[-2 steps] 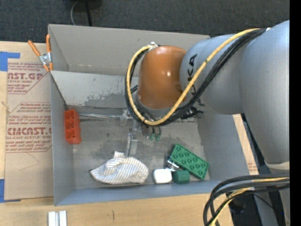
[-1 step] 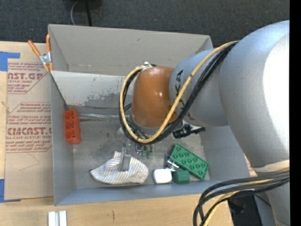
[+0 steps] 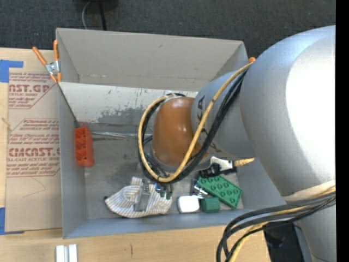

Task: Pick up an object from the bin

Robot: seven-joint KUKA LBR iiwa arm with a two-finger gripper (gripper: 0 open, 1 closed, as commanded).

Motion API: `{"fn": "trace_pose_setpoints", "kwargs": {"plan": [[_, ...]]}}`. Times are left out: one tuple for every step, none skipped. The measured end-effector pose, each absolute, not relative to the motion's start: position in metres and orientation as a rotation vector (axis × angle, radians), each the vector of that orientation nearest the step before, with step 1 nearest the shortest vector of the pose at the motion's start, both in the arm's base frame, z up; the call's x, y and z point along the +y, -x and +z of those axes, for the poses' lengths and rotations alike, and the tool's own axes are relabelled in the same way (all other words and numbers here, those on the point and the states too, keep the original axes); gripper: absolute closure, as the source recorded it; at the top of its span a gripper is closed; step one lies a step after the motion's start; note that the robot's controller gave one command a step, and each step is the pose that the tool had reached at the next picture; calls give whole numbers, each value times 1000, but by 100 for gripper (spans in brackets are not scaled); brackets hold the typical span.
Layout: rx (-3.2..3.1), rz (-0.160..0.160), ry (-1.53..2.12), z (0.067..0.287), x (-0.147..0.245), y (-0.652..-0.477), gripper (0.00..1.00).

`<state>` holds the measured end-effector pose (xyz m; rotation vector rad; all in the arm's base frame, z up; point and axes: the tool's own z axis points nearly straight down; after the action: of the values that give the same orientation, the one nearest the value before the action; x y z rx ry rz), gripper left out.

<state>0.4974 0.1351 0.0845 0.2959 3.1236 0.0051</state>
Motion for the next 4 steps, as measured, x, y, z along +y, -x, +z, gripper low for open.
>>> {"fn": "trace_pose_setpoints", "kwargs": {"plan": [[3142,7,-129,70,142,-486,100],[3142,7,-129,70,142,-486,100],[3150,2,-131,78,142,-484,100],[3148,5,-122,141,148,-485,100]]}}
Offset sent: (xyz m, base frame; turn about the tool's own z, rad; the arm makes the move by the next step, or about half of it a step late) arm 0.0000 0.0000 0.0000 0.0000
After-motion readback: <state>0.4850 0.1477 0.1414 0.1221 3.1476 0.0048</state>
